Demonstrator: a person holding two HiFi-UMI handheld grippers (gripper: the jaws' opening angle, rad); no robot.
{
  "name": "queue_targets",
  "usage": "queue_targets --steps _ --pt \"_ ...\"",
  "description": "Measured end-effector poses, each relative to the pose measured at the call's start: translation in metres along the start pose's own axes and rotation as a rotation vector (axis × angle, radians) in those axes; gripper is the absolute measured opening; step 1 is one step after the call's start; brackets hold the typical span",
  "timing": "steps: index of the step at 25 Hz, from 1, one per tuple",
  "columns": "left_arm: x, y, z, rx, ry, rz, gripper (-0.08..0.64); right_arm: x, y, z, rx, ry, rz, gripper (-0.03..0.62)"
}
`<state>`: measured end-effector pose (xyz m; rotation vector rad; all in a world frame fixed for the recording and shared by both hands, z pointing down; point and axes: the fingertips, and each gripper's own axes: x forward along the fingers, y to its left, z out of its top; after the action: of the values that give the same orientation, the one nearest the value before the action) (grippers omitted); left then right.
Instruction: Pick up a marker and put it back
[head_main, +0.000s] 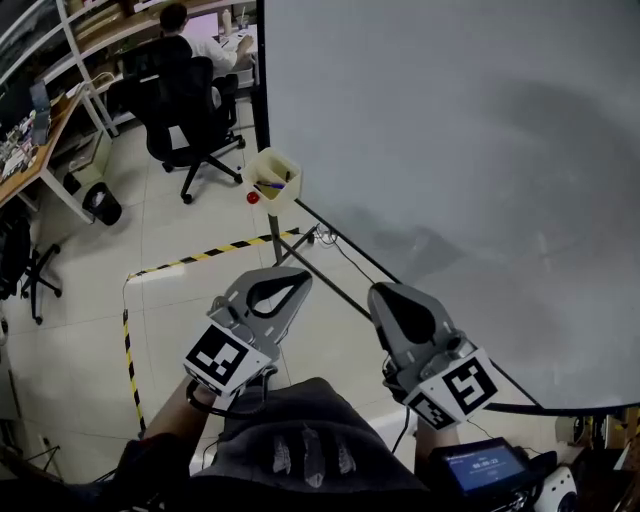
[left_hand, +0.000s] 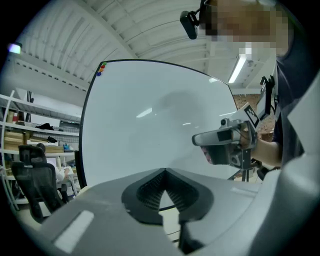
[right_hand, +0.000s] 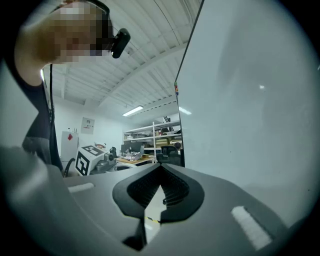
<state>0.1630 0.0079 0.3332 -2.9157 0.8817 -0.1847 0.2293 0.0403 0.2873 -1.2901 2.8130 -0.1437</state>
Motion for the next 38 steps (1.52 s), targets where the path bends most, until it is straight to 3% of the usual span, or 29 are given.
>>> queue_targets --steps 9,16,23,34,38 --pt "-0.060 0.039 -0.012 -0.035 -0.014 0.025 0.006 0.032 0.035 -0.015 0.012 0.040 -0.036 0.002" --pt "-0.107 0.061 0.006 -0.043 -0.092 0.062 0.006 0.053 0.076 -0.015 -0.001 0.032 -0.005 0.002" --pt "-0.138 0.060 0.030 -0.022 -0.160 0.062 0.006 0.056 0.090 -0.022 -0.017 0.046 -0.031 0.002" --pt "-0.144 0.053 0.025 -0.011 -0.152 0.033 0.006 0.052 0.096 -0.024 -0.022 0.022 -0.098 0.002" --pt "-0.156 0.047 0.026 -0.045 -0.140 0.034 0.006 0.049 0.104 -0.025 -0.019 0.002 -0.125 0.002"
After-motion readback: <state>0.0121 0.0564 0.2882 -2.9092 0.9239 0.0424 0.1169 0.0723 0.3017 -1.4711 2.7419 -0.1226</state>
